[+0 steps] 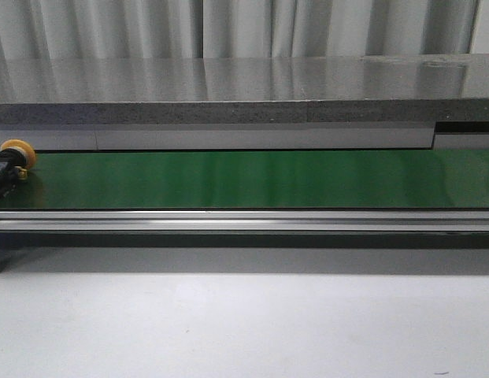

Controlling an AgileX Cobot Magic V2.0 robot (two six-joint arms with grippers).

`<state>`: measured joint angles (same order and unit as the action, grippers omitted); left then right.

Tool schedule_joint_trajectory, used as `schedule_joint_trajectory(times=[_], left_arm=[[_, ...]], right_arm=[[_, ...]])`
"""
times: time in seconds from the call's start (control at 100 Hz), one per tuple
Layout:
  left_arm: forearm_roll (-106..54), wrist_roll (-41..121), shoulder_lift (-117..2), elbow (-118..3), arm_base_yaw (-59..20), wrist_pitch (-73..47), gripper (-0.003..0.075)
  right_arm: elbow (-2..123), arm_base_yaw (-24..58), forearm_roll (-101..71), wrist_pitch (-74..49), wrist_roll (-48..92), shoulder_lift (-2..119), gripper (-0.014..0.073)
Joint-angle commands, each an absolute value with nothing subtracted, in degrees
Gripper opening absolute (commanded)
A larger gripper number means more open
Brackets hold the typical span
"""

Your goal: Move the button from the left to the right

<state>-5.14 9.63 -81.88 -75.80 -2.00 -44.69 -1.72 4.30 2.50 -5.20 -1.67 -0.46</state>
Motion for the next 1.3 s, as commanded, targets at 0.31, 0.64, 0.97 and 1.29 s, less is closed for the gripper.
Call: schedule_joint_trajectory(times=[0.31,0.64,0.97,1.29], left_arm=[[-5.8,9.6,-55.4,-52.0,-5.3,-22.0,0.0580],[-5.8,9.6,-33.7,-30.9,-5.3,-7.4,0.0580],[-5.8,9.6,-23.3,-22.0,-5.3,-5.0,0.0580],[-5.9,9.6,-23.3,-20.8,-5.3,-3.9,0.0580]], right_arm=[[-1.7,4.4,3.1,-0.3,-1.6,-1.4,-0.0068],[-1.7,4.4,3.1,-0.3,-1.6,-1.4,-0.0068],[-1.7,4.4,3.1,-0.3,-1.6,-1.4,-0.0068],[-1.7,4.4,3.1,-0.3,-1.6,-1.4,-0.0068]])
